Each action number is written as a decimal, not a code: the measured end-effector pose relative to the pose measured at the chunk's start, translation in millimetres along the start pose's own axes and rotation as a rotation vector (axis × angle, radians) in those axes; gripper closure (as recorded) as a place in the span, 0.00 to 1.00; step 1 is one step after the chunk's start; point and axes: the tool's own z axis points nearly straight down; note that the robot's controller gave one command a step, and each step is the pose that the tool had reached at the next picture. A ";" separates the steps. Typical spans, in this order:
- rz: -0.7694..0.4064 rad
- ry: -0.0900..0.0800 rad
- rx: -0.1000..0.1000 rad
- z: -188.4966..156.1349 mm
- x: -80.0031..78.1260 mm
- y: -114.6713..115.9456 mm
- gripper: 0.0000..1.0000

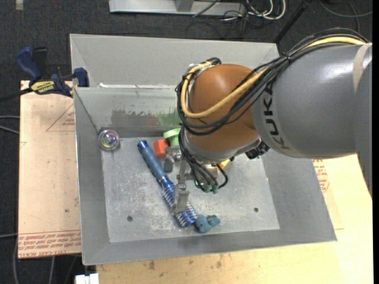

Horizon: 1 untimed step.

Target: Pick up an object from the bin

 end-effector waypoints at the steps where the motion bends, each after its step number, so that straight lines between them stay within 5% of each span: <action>1: -0.166 -0.005 0.001 100.2 -7.6 -56.8 0.00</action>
Offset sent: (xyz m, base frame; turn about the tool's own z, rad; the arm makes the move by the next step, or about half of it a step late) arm 0.0071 -0.0553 -0.0981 -0.1704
